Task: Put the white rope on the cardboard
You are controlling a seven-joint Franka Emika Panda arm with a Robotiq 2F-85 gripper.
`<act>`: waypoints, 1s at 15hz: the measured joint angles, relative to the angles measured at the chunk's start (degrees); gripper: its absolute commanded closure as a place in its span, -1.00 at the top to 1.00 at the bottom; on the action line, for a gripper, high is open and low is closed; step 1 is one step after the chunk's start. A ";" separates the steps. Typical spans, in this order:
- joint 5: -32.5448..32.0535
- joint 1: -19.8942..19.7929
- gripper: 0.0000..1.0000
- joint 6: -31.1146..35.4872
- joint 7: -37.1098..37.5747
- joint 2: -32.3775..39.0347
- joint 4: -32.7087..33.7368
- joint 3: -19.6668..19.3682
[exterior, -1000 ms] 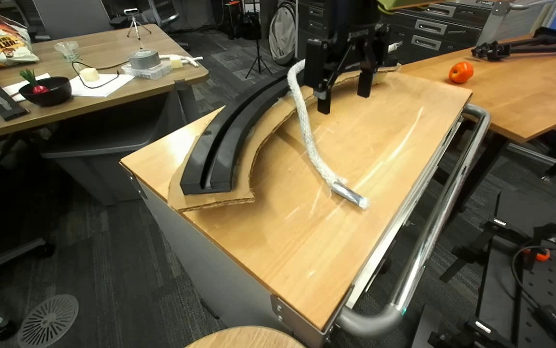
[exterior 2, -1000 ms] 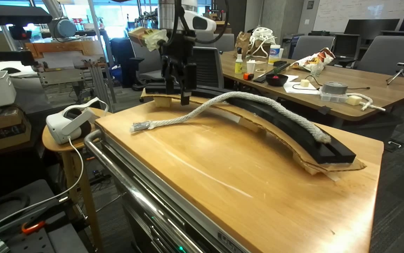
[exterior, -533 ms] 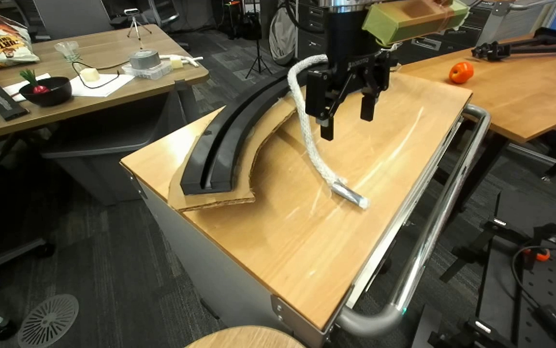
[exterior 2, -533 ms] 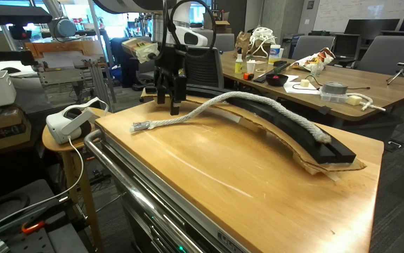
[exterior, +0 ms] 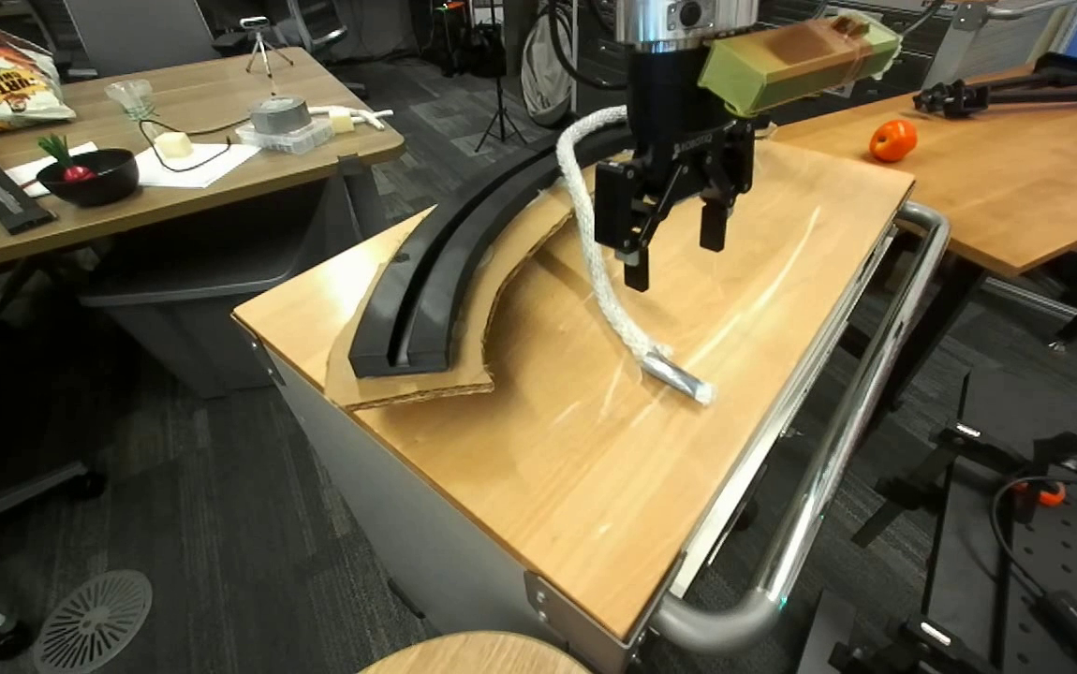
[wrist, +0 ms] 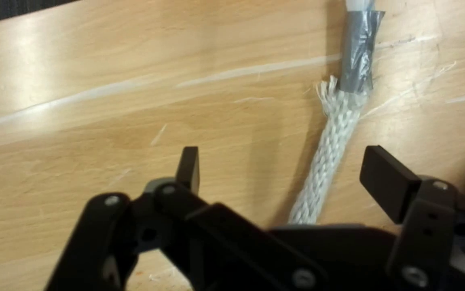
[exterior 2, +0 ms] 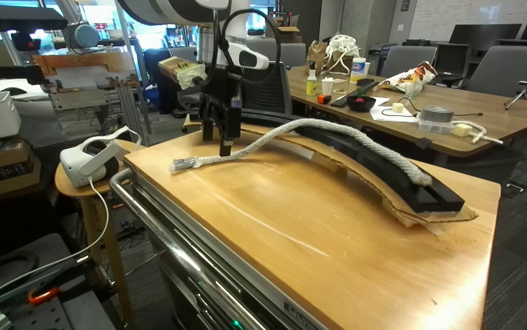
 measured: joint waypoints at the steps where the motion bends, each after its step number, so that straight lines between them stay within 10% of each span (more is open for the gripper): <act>1: 0.00 0.24 1.00 0.00 0.00 0.71 -0.01 0.20; 10: 0.03 1.92 1.00 0.00 -0.37 5.16 0.15 1.49; 15: 0.51 1.92 0.26 0.00 -0.74 5.97 0.58 1.50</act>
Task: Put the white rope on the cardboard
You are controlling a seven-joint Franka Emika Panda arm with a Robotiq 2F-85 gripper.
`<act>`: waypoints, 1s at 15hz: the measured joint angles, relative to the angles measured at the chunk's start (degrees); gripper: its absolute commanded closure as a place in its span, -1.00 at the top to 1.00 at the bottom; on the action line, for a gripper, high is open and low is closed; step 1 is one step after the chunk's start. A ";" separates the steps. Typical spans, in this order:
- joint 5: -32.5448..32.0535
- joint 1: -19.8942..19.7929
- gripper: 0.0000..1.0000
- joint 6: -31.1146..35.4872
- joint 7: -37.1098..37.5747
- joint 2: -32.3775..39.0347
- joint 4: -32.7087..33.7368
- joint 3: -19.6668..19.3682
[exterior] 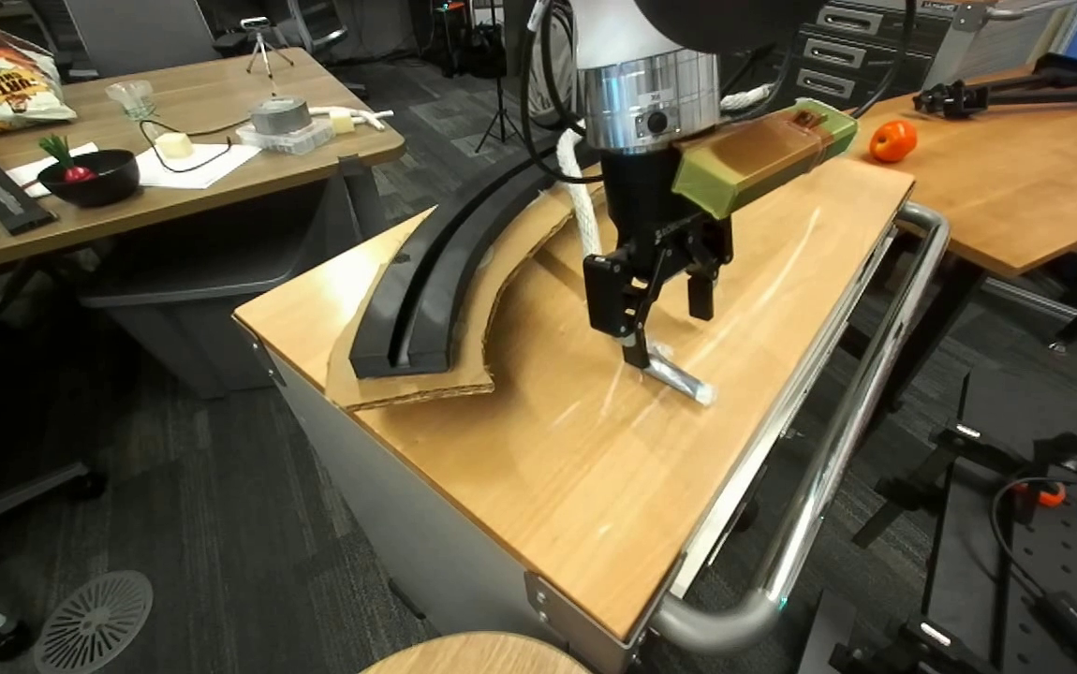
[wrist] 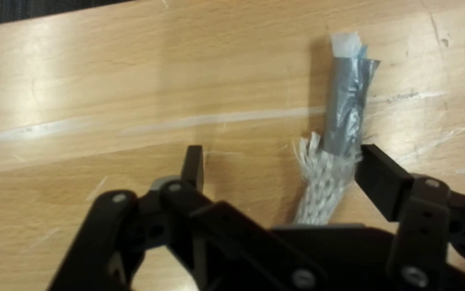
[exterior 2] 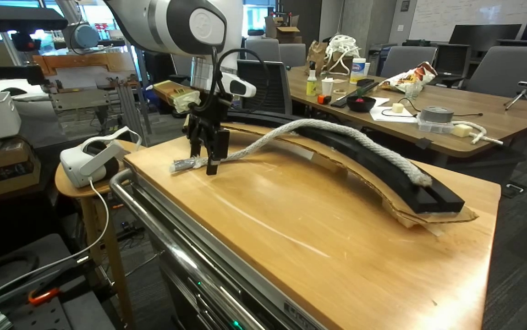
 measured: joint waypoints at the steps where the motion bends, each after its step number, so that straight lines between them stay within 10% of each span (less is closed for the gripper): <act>1: 0.36 0.00 0.07 0.00 -0.27 0.07 0.04 0.01; 8: 1.25 -0.02 -0.98 -0.30 -1.27 0.10 0.75 0.01; 15: 6.06 -0.02 -0.96 -0.23 -3.57 0.14 1.01 0.23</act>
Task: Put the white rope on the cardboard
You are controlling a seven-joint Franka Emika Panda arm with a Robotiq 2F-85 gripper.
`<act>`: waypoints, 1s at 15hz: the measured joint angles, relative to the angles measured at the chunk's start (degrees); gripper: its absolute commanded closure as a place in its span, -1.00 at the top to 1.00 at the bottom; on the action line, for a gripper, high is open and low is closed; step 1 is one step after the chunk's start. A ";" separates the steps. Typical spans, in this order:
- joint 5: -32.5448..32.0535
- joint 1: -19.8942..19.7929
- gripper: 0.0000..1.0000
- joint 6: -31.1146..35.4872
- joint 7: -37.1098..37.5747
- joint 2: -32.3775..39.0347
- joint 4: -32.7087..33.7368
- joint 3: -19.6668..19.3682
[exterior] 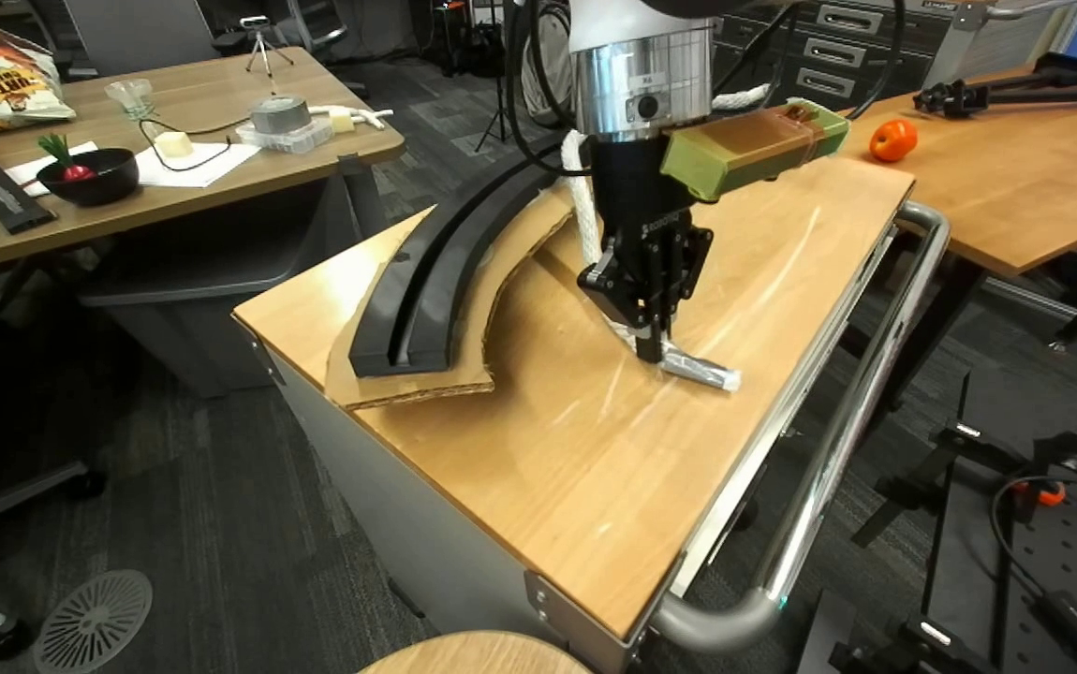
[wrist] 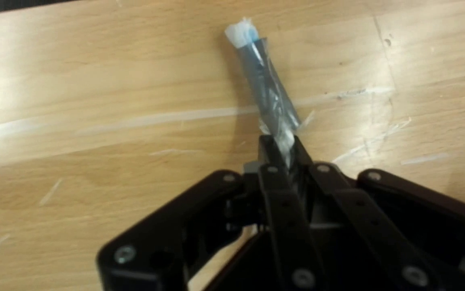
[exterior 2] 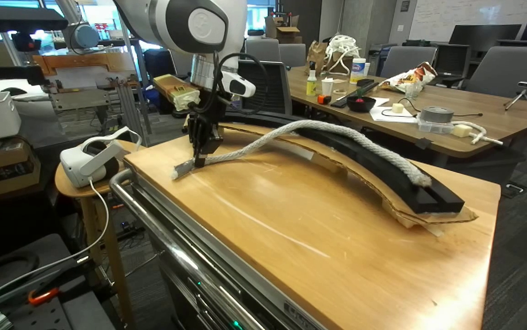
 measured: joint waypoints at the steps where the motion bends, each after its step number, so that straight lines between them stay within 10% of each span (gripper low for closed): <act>1: 1.38 0.00 -0.96 0.03 -0.44 -0.01 0.19 0.05; 15: 22.00 -3.84 -0.96 10.25 -1.87 -4.02 1.04 -1.65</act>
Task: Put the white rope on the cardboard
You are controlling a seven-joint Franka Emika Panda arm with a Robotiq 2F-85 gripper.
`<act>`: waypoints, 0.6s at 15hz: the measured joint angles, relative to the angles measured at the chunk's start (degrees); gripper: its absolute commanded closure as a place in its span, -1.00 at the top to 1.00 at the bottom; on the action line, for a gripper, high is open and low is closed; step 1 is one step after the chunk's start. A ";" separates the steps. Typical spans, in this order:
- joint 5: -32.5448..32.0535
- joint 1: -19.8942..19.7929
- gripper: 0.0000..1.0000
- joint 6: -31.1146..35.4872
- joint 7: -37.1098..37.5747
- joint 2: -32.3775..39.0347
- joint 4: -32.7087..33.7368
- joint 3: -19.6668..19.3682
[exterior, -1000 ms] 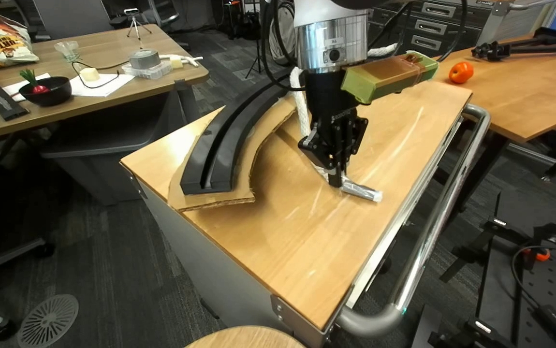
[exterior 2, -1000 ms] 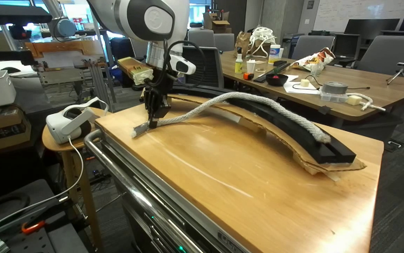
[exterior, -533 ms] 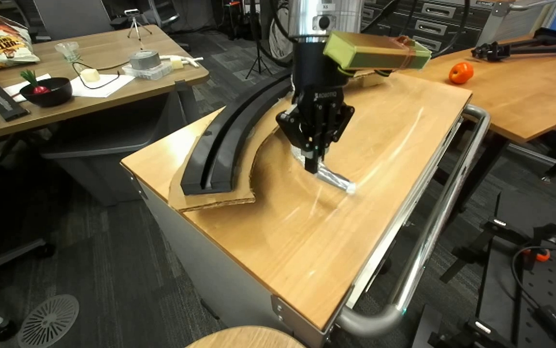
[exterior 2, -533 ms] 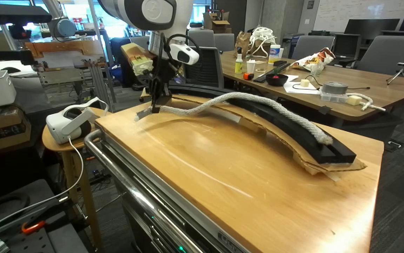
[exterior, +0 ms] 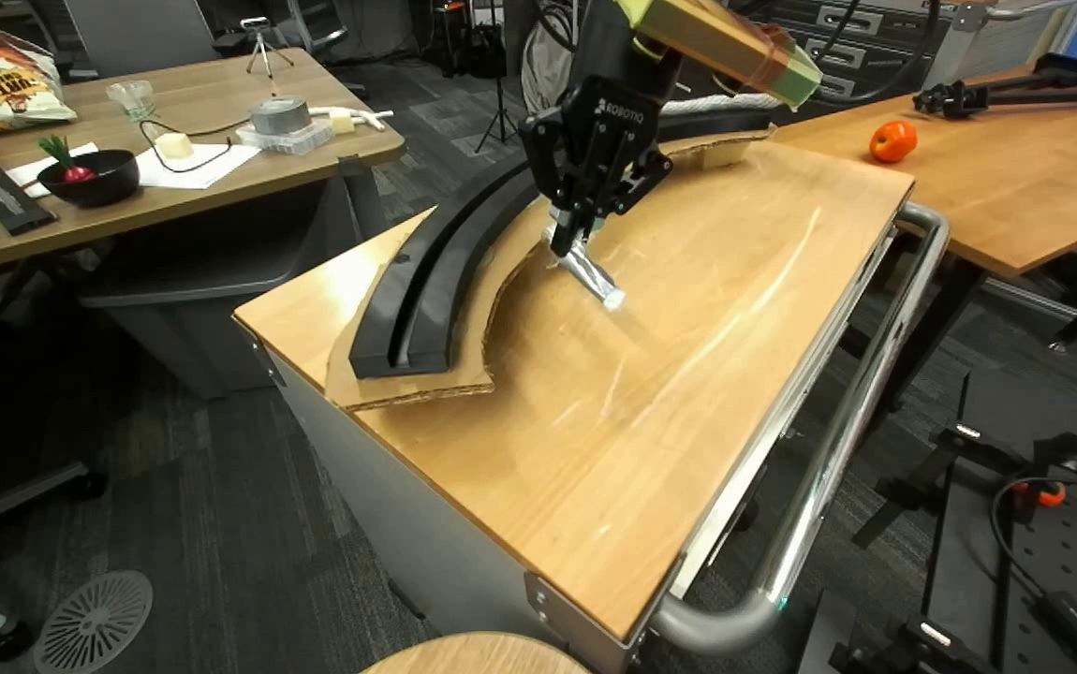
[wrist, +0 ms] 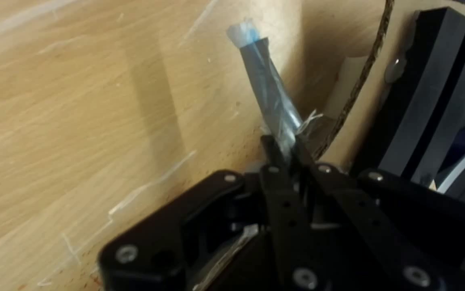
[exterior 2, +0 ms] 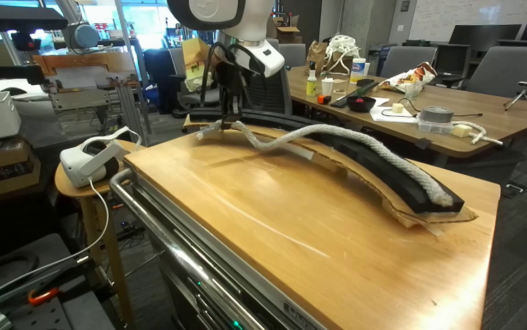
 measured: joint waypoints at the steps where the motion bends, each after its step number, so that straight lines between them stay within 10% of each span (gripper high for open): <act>1: 0.86 -0.06 -0.96 0.98 -0.17 0.00 0.00 0.00; 9: 2.91 0.33 -0.96 7.66 -1.46 -1.84 0.29 0.57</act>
